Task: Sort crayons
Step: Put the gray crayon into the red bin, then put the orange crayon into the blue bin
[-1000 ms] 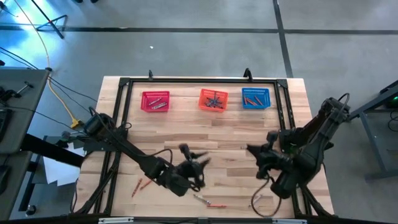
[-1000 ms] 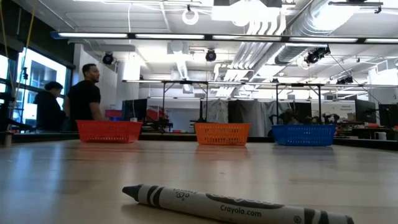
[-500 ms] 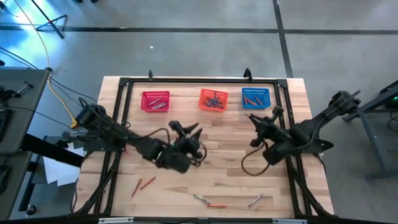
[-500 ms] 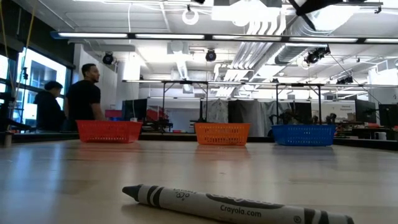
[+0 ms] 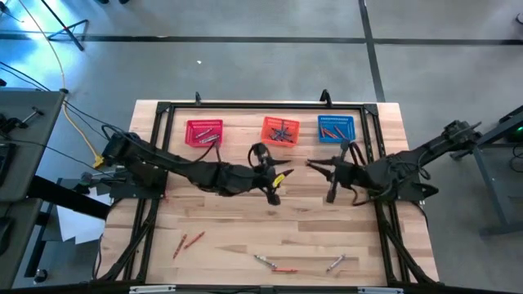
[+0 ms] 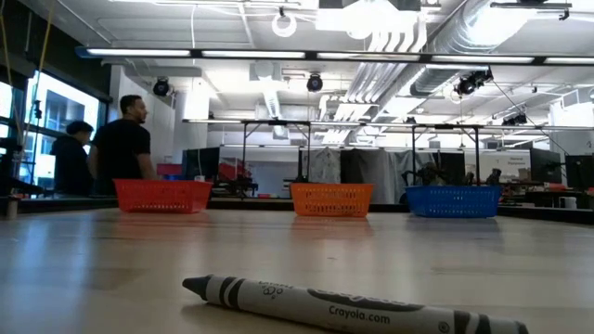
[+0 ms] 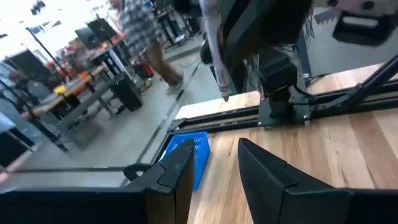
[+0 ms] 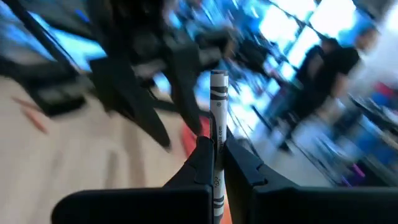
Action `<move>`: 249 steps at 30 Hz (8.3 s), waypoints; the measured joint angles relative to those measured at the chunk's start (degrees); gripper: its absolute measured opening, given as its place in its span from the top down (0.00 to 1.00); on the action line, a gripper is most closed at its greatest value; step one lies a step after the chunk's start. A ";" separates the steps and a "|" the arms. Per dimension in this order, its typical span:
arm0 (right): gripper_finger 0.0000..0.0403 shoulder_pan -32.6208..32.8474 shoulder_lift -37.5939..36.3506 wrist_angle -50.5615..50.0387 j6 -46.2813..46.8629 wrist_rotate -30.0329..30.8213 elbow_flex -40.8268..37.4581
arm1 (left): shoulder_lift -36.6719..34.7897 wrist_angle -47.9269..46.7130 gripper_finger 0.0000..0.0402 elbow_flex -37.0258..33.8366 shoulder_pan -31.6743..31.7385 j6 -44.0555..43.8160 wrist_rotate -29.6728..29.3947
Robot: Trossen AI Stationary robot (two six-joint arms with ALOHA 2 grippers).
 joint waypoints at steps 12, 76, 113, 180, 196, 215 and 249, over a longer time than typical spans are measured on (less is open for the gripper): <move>0.99 -7.28 -1.96 27.53 -4.50 -26.64 -10.30 | -0.92 6.84 0.73 -0.02 -6.67 4.42 1.58; 0.99 -9.35 2.61 35.42 -3.91 -34.19 -10.27 | 0.22 12.71 0.73 0.00 2.04 -2.07 19.55; 0.61 -9.35 2.57 32.83 -0.44 -34.16 -10.18 | 0.22 12.51 0.99 0.00 1.96 -1.50 19.88; 0.53 -5.57 -4.54 5.59 16.33 -15.83 -10.22 | -16.59 -44.20 0.97 -32.37 55.61 -38.45 22.78; 0.53 -5.57 -4.54 5.23 16.32 -15.83 -10.24 | -16.59 -43.48 0.84 -32.37 55.59 -38.42 22.60; 0.53 -5.60 -4.54 3.38 16.33 -15.82 -10.24 | -24.50 -43.30 0.83 -27.20 45.66 -44.46 41.52; 0.53 -5.60 -4.51 -3.40 16.30 -15.83 -10.24 | -10.91 -81.15 0.83 -26.36 -12.54 -125.88 41.25</move>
